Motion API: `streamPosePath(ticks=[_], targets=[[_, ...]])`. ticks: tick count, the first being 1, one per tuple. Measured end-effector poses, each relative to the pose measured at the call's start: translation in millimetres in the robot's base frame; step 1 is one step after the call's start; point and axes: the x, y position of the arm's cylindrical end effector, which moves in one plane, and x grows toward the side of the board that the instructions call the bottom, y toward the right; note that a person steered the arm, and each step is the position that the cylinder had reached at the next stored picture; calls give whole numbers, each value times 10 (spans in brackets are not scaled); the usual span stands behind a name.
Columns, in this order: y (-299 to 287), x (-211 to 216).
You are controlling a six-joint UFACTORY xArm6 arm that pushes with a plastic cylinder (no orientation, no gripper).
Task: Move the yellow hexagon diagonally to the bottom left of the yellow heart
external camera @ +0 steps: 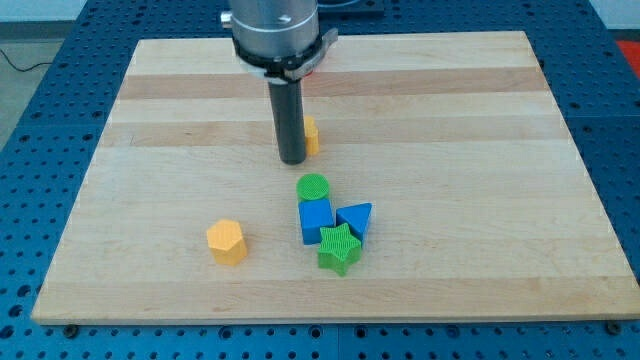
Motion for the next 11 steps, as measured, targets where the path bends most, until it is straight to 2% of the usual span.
streamPosePath(ticks=[1,2,3,4,6,8,9,11], targets=[[-450,50],[-1375,95],[-1764,590],[-1585,1102],[-793,1481],[-748,1874],[-569,1850],[-634,602]])
